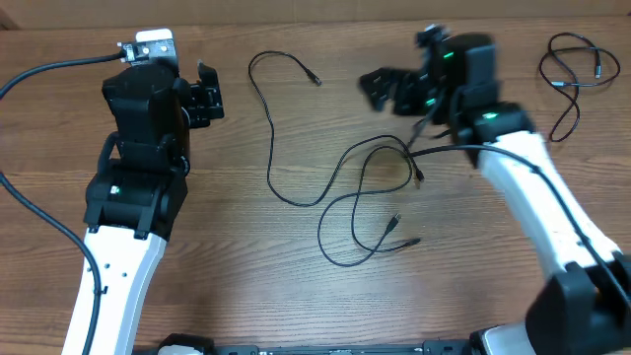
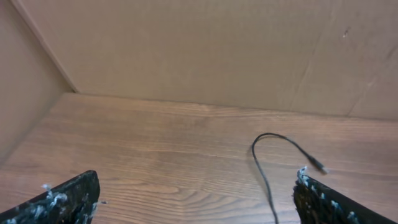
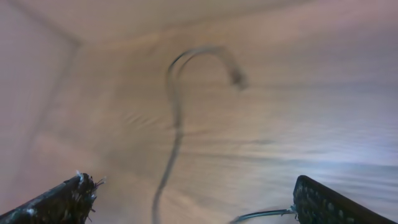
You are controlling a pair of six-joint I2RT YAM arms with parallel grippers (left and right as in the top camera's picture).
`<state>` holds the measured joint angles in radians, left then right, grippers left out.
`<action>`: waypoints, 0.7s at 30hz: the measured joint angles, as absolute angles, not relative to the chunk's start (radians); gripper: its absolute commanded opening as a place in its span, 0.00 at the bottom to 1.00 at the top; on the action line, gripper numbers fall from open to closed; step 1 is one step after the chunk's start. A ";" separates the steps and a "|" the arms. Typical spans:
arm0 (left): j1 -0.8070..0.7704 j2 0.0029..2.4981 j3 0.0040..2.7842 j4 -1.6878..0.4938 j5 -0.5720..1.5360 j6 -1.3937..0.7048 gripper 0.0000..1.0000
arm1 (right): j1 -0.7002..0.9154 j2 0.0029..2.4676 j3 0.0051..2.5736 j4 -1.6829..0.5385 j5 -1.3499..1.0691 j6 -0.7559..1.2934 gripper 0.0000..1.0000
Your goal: Untangle cables
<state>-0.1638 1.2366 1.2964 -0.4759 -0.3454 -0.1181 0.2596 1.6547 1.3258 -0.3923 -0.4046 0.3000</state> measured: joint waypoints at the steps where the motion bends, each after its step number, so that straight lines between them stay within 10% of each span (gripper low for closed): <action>1: -0.164 1.237 1.296 -0.477 -0.342 -0.143 1.00 | 0.284 1.670 1.321 -0.382 -0.421 0.316 1.00; 21: -0.164 1.237 1.296 -0.624 -0.126 -0.242 1.00 | 0.541 1.890 1.315 -0.593 -0.083 0.537 0.97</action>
<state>-0.1638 1.2366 1.2961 -0.6235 -0.1265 -0.2417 0.5407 1.8896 1.3148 -0.5934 -0.0826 0.5365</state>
